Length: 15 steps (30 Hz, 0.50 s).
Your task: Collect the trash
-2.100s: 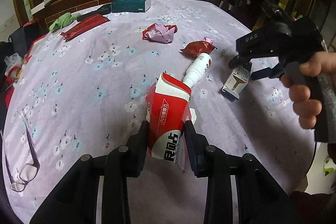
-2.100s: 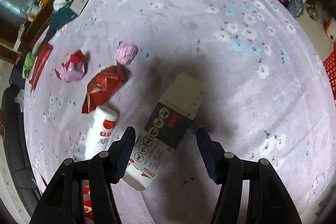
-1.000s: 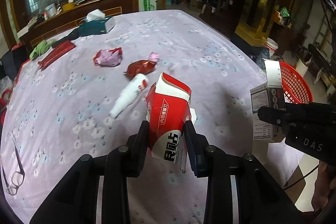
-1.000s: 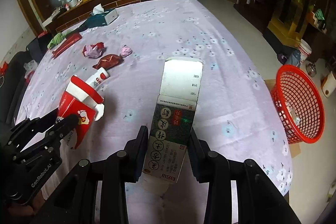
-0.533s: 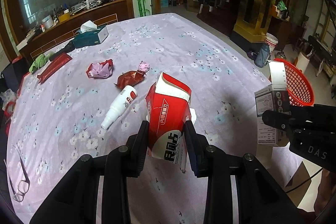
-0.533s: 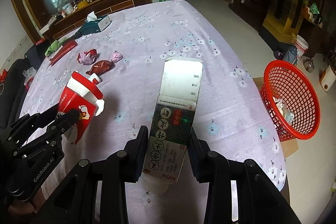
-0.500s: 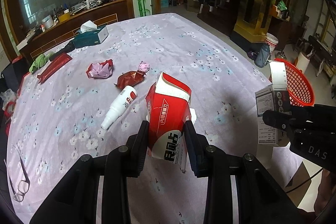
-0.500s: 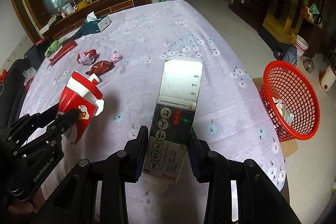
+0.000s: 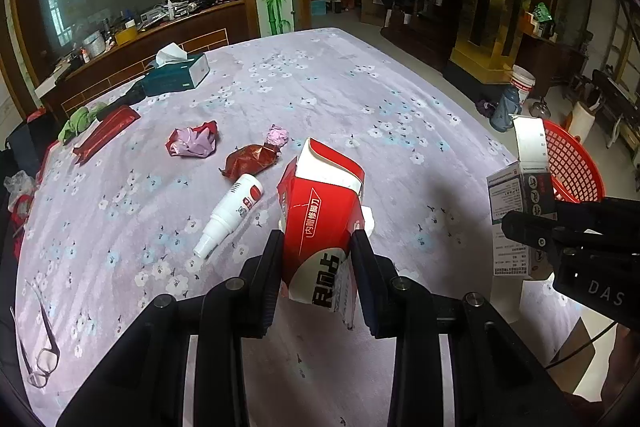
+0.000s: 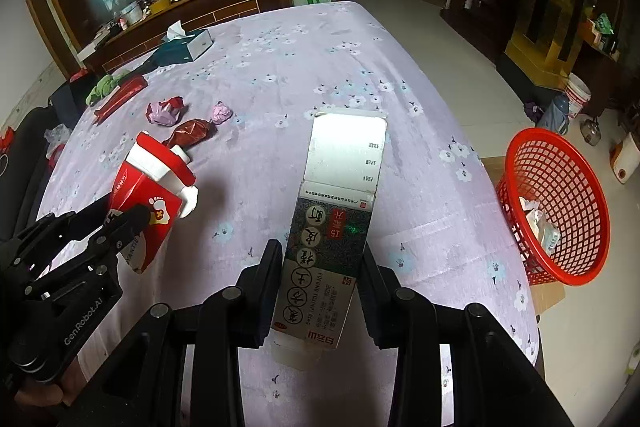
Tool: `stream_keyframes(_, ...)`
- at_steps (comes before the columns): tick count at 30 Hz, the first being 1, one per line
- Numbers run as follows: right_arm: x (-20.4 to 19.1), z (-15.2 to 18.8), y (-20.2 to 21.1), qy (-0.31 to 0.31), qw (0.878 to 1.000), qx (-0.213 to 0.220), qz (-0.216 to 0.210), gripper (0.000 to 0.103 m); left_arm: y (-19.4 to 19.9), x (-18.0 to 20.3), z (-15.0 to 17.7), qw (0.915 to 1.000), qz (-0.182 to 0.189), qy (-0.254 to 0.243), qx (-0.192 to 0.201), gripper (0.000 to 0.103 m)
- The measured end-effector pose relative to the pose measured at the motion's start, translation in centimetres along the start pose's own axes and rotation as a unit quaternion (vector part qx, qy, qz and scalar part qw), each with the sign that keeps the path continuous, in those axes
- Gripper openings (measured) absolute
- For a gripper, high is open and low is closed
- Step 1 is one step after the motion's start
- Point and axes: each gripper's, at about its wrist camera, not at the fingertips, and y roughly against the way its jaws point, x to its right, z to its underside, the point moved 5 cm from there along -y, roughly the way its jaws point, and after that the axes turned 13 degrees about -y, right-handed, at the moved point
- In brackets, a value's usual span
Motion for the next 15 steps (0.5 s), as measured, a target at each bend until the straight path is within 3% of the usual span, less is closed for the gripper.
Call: stream_keyframes(15, -0.36, -0.37, 0.32, 0.006, 1.000, 0.006, -0.004, 0.039, 0.38, -0.33, -0.21, 1.0000, -0.005, 0.000, 0.005, 0.032)
